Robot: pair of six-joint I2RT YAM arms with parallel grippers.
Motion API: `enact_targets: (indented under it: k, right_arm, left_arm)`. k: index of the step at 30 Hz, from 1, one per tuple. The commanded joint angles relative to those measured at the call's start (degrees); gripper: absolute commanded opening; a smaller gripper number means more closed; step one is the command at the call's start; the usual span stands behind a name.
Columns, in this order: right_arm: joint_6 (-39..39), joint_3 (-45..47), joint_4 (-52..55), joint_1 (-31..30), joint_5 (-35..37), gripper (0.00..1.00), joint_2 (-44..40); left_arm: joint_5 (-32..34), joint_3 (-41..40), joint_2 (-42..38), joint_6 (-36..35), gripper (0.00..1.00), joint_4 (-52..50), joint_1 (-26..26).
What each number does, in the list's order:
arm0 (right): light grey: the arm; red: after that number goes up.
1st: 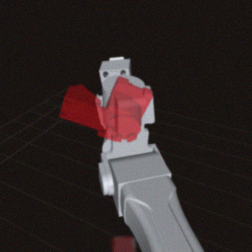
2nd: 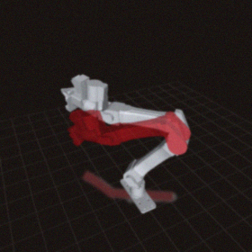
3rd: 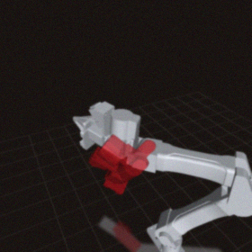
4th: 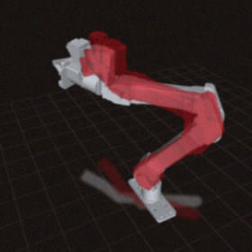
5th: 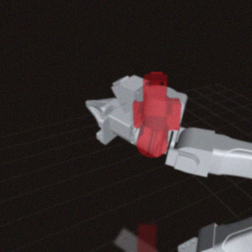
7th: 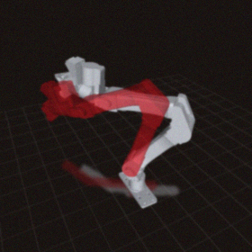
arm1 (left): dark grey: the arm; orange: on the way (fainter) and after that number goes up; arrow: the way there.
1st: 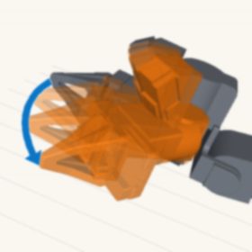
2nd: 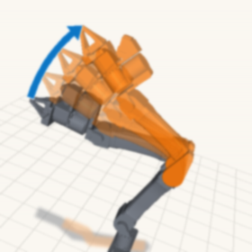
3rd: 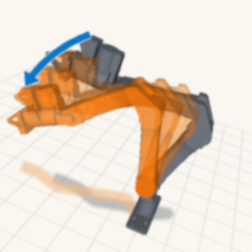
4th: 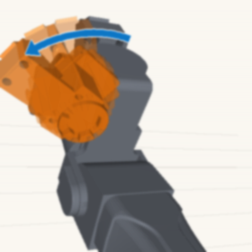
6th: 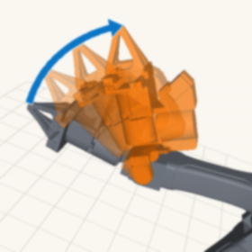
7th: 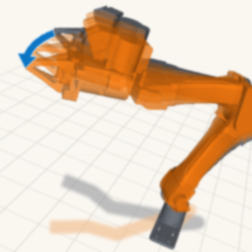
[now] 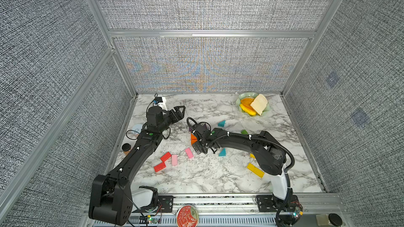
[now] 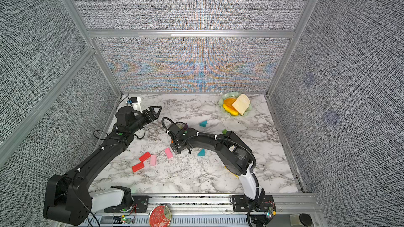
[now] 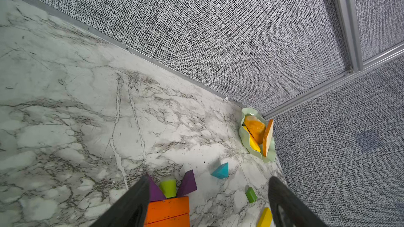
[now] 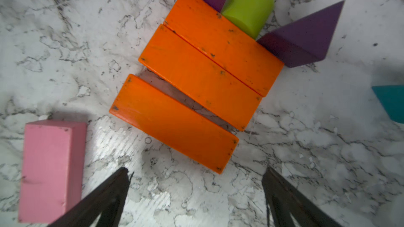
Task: Assemble a carrot with building blocks
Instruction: Assemble the building block at the center of the board.
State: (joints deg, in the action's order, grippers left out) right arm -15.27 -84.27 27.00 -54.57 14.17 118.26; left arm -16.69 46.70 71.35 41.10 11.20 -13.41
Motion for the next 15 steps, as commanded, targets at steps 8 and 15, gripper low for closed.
enact_targets:
  k: [8,15]
  right_arm:
    - [-0.98,-1.51,-0.56,1.18,2.21,0.97,2.04]
    - [-1.35,-2.13,-1.07,1.61,2.81,0.97,2.66]
  left_arm:
    - [-0.43,0.31,0.11,-0.44,0.86,0.22,0.05]
    - [-0.67,0.24,0.14,-0.33,0.86,0.32,0.03]
